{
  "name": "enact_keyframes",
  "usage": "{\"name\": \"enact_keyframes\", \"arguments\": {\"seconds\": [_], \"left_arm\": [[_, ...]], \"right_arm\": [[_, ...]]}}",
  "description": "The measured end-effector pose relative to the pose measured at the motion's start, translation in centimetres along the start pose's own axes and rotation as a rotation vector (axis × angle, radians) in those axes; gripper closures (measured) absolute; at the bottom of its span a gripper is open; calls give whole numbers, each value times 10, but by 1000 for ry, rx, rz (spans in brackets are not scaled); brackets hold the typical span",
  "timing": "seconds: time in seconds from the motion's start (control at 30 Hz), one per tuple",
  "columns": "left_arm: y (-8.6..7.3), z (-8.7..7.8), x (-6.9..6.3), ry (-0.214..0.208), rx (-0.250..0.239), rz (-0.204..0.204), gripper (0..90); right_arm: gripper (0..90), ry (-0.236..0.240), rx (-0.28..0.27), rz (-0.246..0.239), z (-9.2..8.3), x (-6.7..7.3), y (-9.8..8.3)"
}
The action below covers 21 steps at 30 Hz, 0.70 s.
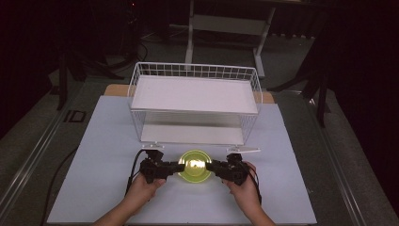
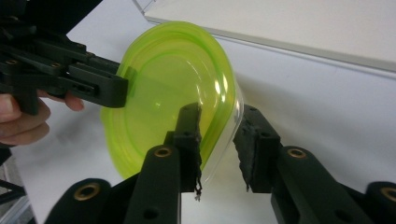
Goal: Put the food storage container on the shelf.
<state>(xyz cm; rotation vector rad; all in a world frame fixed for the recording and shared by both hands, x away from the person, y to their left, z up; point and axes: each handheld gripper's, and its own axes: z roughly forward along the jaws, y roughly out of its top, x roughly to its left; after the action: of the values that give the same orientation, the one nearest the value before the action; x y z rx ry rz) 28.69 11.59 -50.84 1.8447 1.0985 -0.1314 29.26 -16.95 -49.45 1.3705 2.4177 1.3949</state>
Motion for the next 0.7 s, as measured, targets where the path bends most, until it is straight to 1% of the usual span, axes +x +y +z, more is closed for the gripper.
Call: {"name": "enact_keyframes", "arguments": {"seconds": [0.03, 0.07, 0.1, 0.13, 0.17, 0.2, 0.23, 0.3, 0.33, 0.37, 0.4, 0.5, 0.57, 0.7], "left_arm": [[-2, -1, -1, 7, 1, -1, 756], [-3, -2, -2, 9, -1, -8, 767], [-4, -2, -4, 21, -2, -10, 786], [-6, -2, -5, 43, 2, 10, 810], [-8, -3, -6, 47, -1, 16, 810], [-9, -4, -6, 42, -13, 4, 811], [-9, -6, -7, 43, -22, 3, 812], [-5, -12, -10, 52, -48, 12, 812], [-5, -12, -10, 52, -48, 12, 813], [-2, -16, -12, 57, -67, 24, 813], [1, -18, -13, 57, -78, 22, 813], [11, -25, -15, 66, -103, 43, 814], [17, -27, -15, 77, -115, 52, 815], [30, -28, -10, 83, -132, 60, 816]], "right_arm": [[729, -4, 0, -1, -1, 2, -1], [744, 3, -1, 11, -2, 4, -2], [765, 4, -1, 19, -3, 5, -3], [801, 1, -4, 19, -4, 7, -3], [804, -3, -12, 19, -5, 9, -3], [804, -13, -15, 12, -6, 12, -2], [805, -19, -26, 1, -7, 15, -2], [806, -26, -43, -14, -9, 19, 1], [806, -26, -43, -14, -9, 19, 1], [807, -25, -57, -20, -10, 21, 4], [806, -24, -75, -21, -12, 22, 8], [806, -22, -105, -20, -13, 24, 17], [805, -32, -122, -19, -13, 25, 22], [805, -35, -143, 11, -9, 21, 33]]}}
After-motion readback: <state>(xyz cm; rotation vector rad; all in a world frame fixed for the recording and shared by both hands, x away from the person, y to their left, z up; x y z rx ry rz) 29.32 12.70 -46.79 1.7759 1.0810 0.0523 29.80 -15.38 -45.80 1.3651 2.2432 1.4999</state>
